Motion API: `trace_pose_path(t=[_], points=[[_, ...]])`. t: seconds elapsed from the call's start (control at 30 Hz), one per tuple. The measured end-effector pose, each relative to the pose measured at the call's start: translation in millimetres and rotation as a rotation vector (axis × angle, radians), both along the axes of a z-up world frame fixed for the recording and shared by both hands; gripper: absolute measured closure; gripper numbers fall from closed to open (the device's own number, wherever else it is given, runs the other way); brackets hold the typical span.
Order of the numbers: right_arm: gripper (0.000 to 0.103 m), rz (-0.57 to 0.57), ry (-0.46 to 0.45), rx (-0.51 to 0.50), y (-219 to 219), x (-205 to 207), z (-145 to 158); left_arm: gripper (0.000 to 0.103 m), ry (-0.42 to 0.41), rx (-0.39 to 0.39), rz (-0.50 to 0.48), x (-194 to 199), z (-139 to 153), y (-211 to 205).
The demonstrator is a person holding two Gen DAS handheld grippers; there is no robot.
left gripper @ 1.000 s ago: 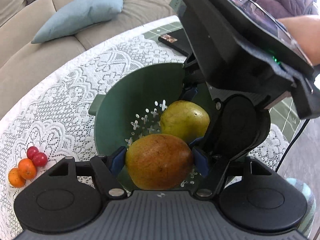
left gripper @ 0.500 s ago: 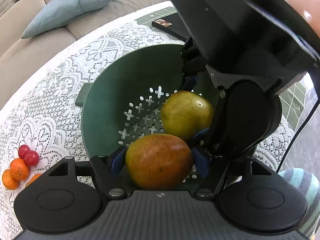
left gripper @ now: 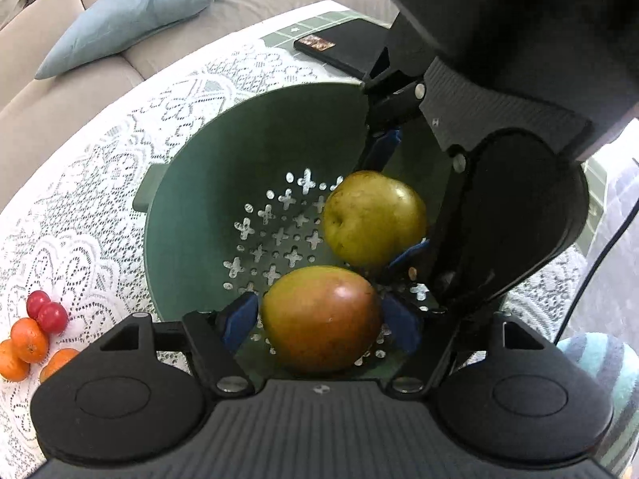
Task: Organize fruits
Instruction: 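Open both tools and withdraw them back toward the fruit pile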
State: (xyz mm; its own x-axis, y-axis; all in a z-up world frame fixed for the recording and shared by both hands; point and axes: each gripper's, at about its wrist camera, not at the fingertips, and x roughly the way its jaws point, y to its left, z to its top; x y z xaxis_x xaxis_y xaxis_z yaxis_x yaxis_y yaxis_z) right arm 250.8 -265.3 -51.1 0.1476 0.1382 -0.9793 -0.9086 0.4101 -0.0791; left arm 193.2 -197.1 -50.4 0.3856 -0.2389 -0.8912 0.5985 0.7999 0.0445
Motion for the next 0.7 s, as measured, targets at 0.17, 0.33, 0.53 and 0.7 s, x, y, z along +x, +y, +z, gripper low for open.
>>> trace_pose_path(t=[0.17,0.33,0.53,0.7], points=[[0.033,0.005,-0.026,0.003,3,-6,9,0.017,-0.022,-0.01,-0.002,-5,11,4],[0.032,-0.005,-0.068,0.02,-2,-6,24,0.018,-0.06,-0.074,0.009,-14,26,16],[0.023,-0.002,-0.181,0.061,4,-23,56,0.018,-0.172,-0.147,0.06,-40,51,37],[0.019,-0.042,-0.302,0.114,17,-41,77,0.018,-0.26,-0.198,0.165,-57,68,65]])
